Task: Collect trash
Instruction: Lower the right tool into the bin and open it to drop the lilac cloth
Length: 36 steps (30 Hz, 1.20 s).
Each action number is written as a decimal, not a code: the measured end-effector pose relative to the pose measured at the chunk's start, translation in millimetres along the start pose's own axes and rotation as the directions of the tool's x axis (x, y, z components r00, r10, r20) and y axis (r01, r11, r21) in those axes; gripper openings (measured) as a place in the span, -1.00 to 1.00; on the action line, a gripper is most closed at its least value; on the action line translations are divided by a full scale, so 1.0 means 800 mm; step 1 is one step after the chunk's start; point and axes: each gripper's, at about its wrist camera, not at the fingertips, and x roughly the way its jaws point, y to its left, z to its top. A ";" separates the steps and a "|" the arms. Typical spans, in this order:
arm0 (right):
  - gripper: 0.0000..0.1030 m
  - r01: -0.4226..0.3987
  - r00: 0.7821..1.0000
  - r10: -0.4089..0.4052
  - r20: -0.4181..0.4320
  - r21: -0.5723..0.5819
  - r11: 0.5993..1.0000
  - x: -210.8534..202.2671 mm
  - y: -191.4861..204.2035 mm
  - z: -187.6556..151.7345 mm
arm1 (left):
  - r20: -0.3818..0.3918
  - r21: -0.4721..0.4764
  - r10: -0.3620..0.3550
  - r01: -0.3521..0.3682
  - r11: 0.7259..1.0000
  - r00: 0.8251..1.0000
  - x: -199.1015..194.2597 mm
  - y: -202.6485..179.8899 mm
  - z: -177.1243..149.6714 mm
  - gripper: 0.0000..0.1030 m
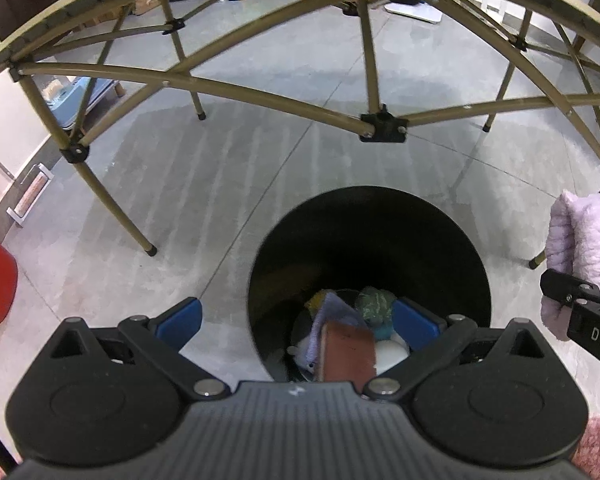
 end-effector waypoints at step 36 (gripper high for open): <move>-0.33 -0.104 0.992 0.096 -0.076 -0.104 0.989 0.059 0.163 0.029 | 0.010 -0.169 0.144 -0.141 0.976 0.989 -0.014 0.146 -0.021 1.00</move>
